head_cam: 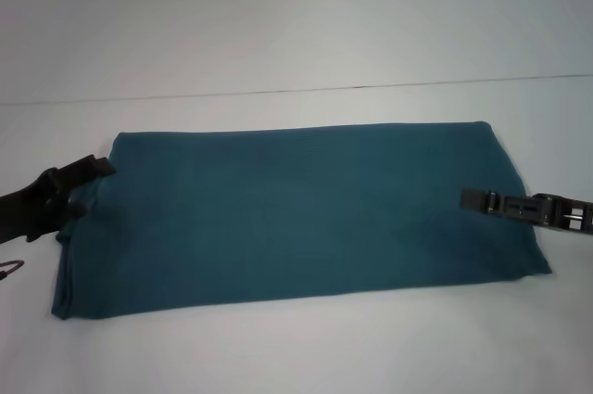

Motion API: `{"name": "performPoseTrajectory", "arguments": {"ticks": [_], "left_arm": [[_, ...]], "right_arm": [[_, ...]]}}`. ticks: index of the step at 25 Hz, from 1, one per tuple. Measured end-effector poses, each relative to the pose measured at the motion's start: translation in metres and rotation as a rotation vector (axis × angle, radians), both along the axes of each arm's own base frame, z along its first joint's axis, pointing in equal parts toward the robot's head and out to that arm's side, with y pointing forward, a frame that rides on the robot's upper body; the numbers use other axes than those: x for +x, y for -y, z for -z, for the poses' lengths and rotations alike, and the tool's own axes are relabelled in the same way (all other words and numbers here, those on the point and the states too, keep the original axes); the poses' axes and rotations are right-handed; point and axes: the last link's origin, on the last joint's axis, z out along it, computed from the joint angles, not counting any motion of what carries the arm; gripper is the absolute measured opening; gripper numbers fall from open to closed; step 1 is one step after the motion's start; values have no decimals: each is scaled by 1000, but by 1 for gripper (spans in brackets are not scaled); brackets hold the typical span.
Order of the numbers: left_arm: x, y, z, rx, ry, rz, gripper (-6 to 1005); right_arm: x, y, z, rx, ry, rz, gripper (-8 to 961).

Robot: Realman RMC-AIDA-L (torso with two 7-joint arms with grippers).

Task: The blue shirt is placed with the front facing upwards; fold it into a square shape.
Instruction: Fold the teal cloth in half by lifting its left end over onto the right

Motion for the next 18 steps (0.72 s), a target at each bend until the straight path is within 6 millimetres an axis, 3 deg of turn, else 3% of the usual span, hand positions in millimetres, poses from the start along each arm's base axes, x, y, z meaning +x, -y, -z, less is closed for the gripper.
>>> {"name": "performPoseTrajectory", "arguments": {"ticks": [18], "left_arm": [[-4, 1, 22, -32, -50, -35, 949]], "right_arm": [[4, 2, 2, 7, -43, 55, 946]]}}
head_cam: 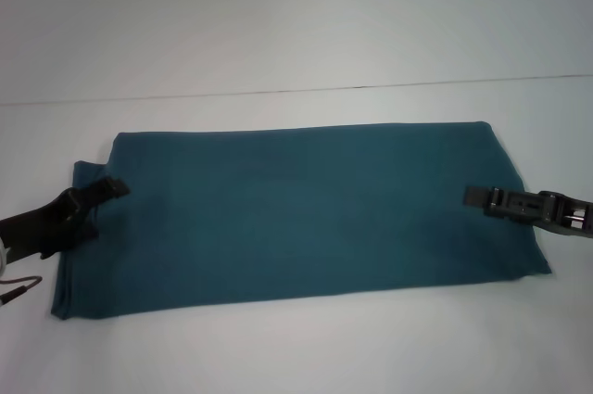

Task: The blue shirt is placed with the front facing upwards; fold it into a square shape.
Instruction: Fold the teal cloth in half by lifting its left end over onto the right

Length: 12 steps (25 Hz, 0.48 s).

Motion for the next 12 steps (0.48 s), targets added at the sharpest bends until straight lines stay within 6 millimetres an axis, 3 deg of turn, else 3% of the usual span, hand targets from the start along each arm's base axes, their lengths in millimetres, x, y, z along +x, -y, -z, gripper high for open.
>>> {"name": "performPoseTrajectory", "arguments": {"ticks": [12], "left_arm": [[-2, -1, -25, 49, -10, 10, 949]], "right_arm": [[1, 0, -1, -1, -7, 14, 946]]}}
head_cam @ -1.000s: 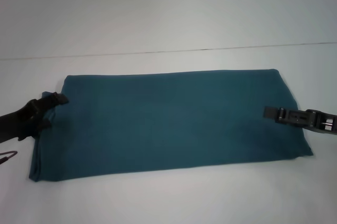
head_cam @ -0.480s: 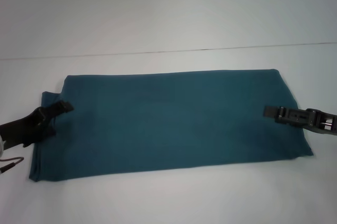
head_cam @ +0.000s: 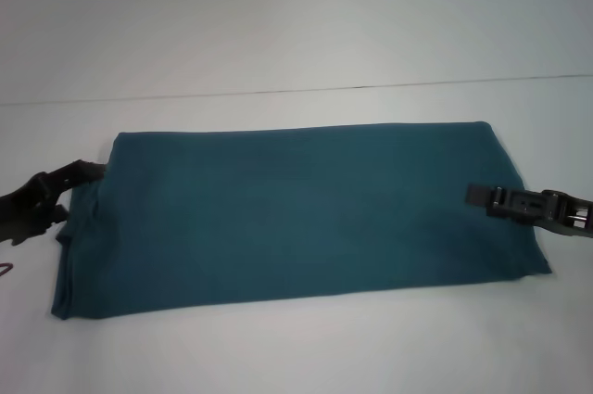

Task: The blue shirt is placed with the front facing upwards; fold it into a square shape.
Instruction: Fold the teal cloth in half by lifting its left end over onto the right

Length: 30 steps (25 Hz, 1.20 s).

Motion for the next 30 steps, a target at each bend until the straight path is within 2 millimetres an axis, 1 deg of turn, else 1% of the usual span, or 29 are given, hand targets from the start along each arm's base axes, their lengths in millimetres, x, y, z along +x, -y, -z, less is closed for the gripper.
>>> {"name": "performPoseTrajectory", "arguments": {"ticks": [6, 11, 25, 28, 30], "left_arm": [[-10, 0, -1, 7, -43, -36, 949], [-12, 2, 1, -1, -55, -42, 950], [-4, 6, 13, -64, -39, -4, 949], [-5, 5, 8, -68, -55, -2, 949], [-6, 4, -3, -74, -77, 9, 949]], "right_arm": [[1, -1, -3, 13, -6, 7, 946], [1, -1, -4, 17, -8, 9, 946], [3, -1, -4, 21, -6, 19, 946], [3, -1, -4, 21, -4, 20, 946], [4, -1, -5, 21, -1, 21, 946]]}}
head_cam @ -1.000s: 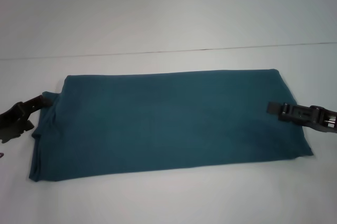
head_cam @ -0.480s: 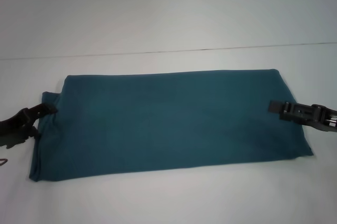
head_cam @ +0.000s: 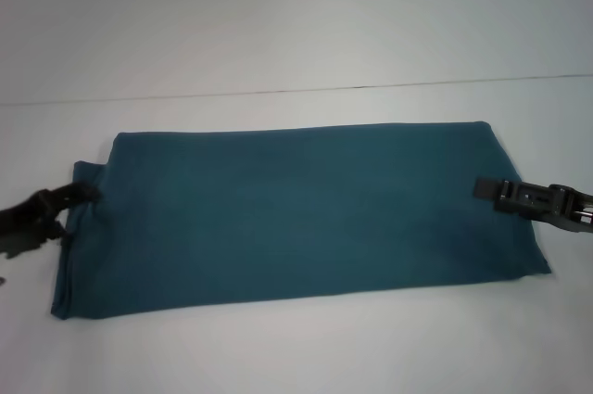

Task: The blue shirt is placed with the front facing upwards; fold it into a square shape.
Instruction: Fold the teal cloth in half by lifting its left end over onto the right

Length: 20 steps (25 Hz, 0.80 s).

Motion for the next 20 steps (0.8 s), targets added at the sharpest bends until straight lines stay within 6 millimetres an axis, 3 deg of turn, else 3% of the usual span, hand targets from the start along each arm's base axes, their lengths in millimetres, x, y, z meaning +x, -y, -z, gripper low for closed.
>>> {"name": "performPoseTrajectory", "arguments": {"ticks": [5, 12, 20], "left_arm": [[9, -5, -20, -102, -110, 80, 949], [16, -11, -16, -167, -203, 113, 950], [6, -9, -14, -150, -182, -5, 949]], "right_arm": [[1, 1, 0, -16, 15, -1, 946], [5, 3, -1, -14, 17, 10, 946], [6, 5, -1, -12, 16, 14, 946]]}}
